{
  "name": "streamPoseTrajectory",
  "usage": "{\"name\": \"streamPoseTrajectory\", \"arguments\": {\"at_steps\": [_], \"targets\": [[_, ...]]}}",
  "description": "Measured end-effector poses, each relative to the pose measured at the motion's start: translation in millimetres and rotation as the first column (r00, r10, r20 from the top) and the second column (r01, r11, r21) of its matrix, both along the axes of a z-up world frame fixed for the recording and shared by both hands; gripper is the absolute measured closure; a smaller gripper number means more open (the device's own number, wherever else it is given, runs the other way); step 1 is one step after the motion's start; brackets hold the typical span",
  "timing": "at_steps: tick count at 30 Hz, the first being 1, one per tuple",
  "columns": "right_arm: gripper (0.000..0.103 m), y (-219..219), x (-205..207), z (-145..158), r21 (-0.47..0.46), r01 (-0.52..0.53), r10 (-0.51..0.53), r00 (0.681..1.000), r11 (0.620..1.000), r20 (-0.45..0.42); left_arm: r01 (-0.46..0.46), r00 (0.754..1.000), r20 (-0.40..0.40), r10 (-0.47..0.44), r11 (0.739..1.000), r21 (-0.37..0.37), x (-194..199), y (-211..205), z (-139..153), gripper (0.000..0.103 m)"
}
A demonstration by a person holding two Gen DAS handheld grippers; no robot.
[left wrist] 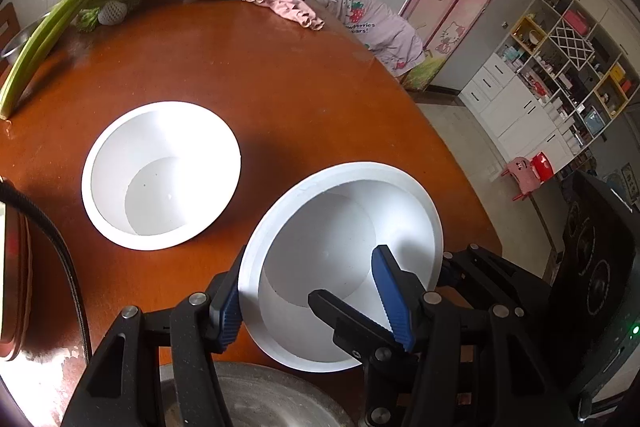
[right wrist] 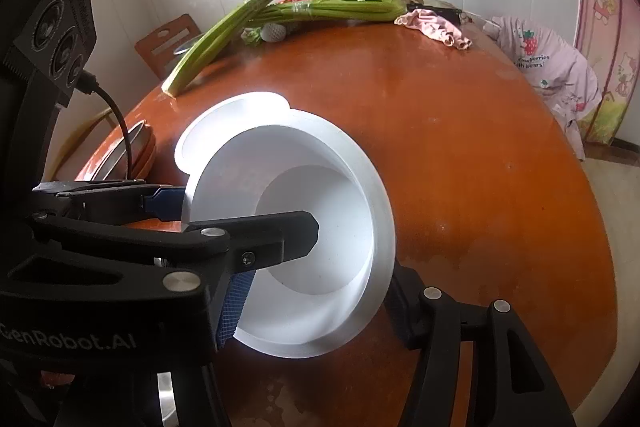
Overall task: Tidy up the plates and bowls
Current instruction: 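Carry the white bowl with the left tool over the steel basin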
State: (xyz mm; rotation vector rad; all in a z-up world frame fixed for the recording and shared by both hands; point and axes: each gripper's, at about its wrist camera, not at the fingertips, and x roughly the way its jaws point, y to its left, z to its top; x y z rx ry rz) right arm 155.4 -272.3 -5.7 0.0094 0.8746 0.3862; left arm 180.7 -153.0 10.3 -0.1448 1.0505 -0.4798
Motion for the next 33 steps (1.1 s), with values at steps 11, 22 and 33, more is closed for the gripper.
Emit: {"name": "streamPoseTrajectory", "arguments": {"at_steps": [11,22,33], "targets": [[0.041,20,0,10,-0.047,-0.023,0.024,0.999,0.999,0.031,-0.04,0.999,0.002,0.04,0.999,-0.014,-3,23,0,0.045],[0.041,44,-1,27,-0.064,-0.051,0.056,0.996,0.997,0.074,-0.058,0.997,0.044,0.06,0.997,-0.053,-15,43,16,0.045],[0.041,62,-20,45,-0.059,-0.079,0.085,0.99,0.995,0.115,-0.077,0.992,0.099,0.084,0.994,-0.077,-35,64,37,0.045]]}}
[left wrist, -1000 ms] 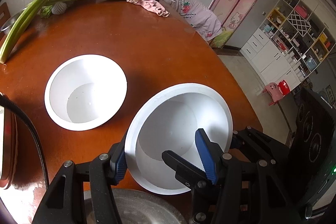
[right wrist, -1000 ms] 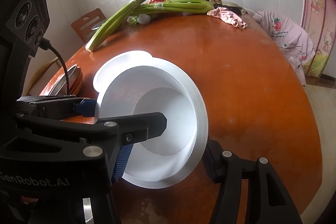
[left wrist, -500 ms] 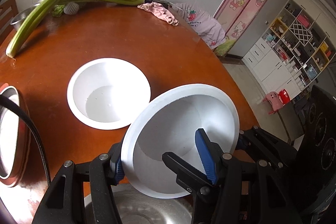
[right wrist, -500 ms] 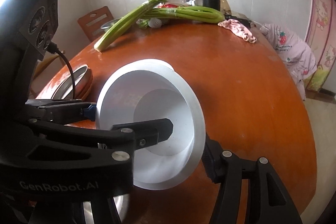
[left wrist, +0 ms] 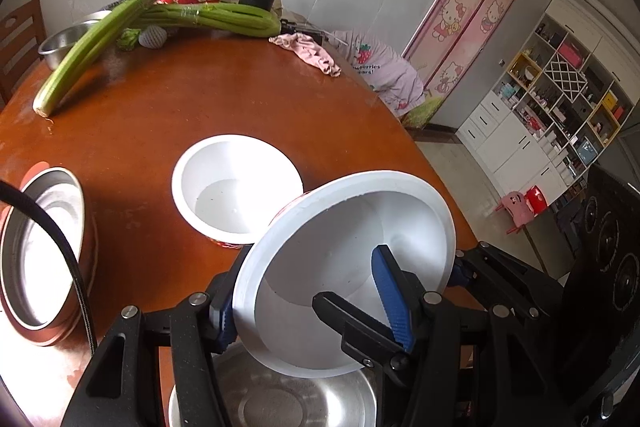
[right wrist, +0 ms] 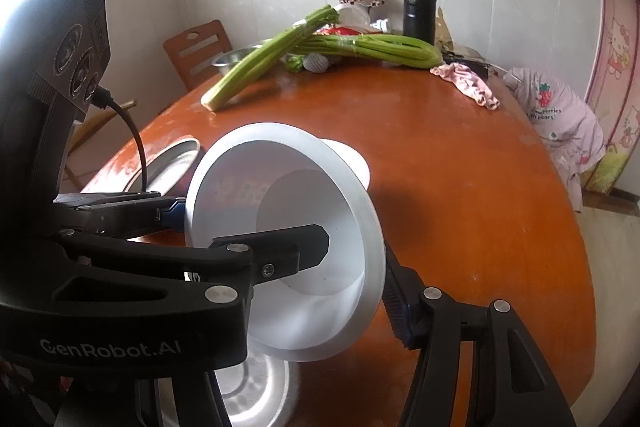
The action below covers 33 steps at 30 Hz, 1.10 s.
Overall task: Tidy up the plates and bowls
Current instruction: 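Carry the white bowl with the left tool over the steel basin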
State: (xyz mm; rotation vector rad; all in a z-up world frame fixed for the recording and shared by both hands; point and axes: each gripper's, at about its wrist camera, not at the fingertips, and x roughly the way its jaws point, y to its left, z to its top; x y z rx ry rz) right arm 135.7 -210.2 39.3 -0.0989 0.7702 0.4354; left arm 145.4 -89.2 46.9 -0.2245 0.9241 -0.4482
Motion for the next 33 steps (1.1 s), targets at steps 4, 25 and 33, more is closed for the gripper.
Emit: {"name": "streamPoseTrajectory", "arguments": {"at_steps": [4,25,33], "targets": [[0.041,6,-10,7,0.003,-0.011,0.011,1.0,1.0,0.014,-0.009,1.0,0.021,0.009,1.0,0.004,-12,7,8,0.045],[0.041,28,-75,18,-0.004,-0.061,0.061,0.997,0.998,0.056,-0.044,0.995,0.088,0.042,0.999,0.023,-78,30,21,0.045],[0.041,33,-91,14,-0.006,-0.086,0.087,0.995,0.996,0.046,-0.052,0.996,0.074,0.05,0.998,0.031,-90,37,12,0.045]]}}
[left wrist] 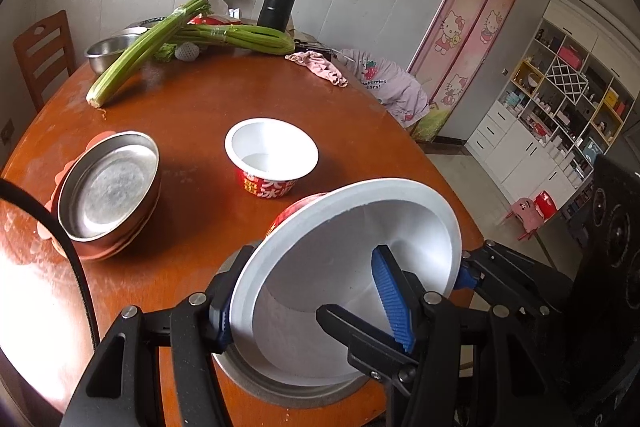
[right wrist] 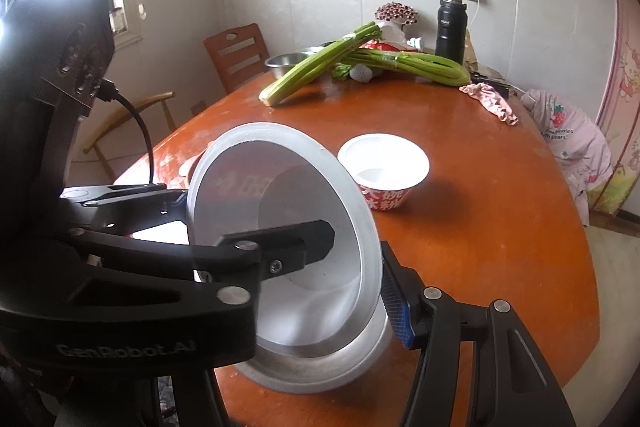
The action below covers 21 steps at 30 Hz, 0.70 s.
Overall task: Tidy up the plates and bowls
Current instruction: 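Carry the white bowl with the left tool over the steel basin, then lower the white bowl into the steel basin and open the left tool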
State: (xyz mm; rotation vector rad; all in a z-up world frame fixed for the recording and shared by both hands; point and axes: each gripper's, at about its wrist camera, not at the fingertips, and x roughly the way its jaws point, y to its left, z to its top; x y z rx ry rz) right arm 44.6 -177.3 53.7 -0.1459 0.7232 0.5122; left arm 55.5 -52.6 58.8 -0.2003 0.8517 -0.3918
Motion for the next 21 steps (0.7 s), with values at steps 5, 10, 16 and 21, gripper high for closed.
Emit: {"name": "streamPoseTrajectory", "arguments": {"at_steps": [5,10,16,21], "targets": [[0.041,1,-6,-7,-0.003,-0.016,0.015,1.0,1.0,-0.022,-0.002,1.0,-0.024,0.002,1.0,-0.003,-5,1,-10,0.045],[0.041,1,-7,-16,-0.008,-0.028,0.028,0.998,1.0,-0.049,-0.001,0.998,-0.055,0.001,1.0,0.01,-6,0,-19,0.045],[0.041,1,-9,-27,-0.011,-0.043,0.042,0.995,0.999,-0.089,0.008,0.996,-0.089,-0.005,0.999,0.037,-4,-4,-31,0.045],[0.041,0,-8,-33,-0.012,-0.048,0.047,0.993,0.999,-0.108,0.013,0.994,-0.113,-0.007,0.999,0.053,-1,-9,-39,0.045]]}}
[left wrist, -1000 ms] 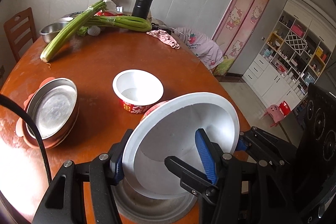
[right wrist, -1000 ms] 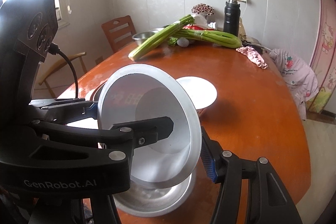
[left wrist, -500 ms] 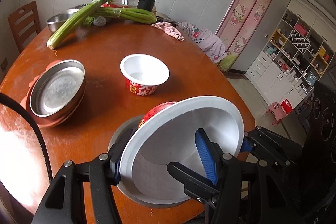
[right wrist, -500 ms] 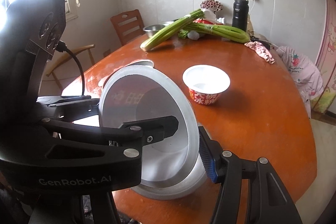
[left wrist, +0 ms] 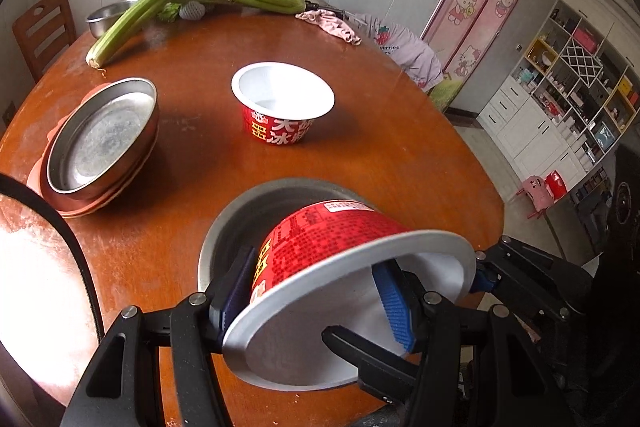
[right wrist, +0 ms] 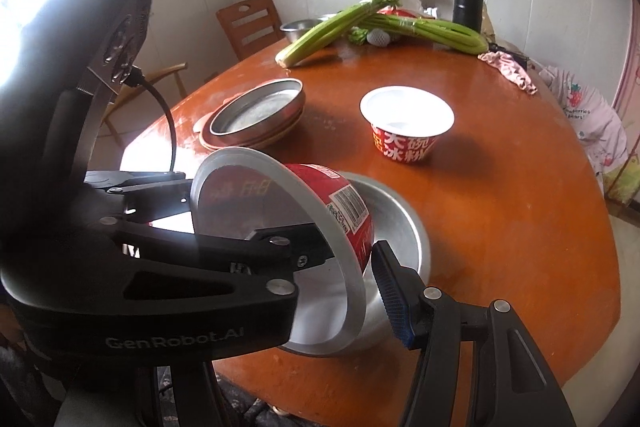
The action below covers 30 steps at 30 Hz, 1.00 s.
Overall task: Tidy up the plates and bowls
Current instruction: 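Lower the white bowl into the steel basin and open the left tool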
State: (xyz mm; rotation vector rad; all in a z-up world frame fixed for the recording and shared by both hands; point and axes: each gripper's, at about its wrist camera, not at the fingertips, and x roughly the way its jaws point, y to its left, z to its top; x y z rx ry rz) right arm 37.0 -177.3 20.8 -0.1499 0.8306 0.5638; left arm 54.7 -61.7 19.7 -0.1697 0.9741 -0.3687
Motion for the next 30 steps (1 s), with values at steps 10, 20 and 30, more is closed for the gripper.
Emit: {"name": "streamPoseTrajectory", "arguments": {"at_steps": [10,20,30], "targets": [[0.041,-2,11,-13,-0.01,0.009,-0.009,0.999,1.0,-0.042,0.001,1.0,-0.017,-0.001,1.0,0.01,7,-3,-9,0.045],[0.041,-3,24,-25,-0.021,0.023,-0.024,0.998,1.0,-0.065,-0.015,1.0,-0.015,0.015,1.0,0.007,15,2,-13,0.045],[0.041,-1,34,-30,-0.017,0.017,-0.018,0.998,1.0,-0.057,-0.026,1.0,-0.003,0.026,1.0,0.013,23,4,-15,0.045]]}}
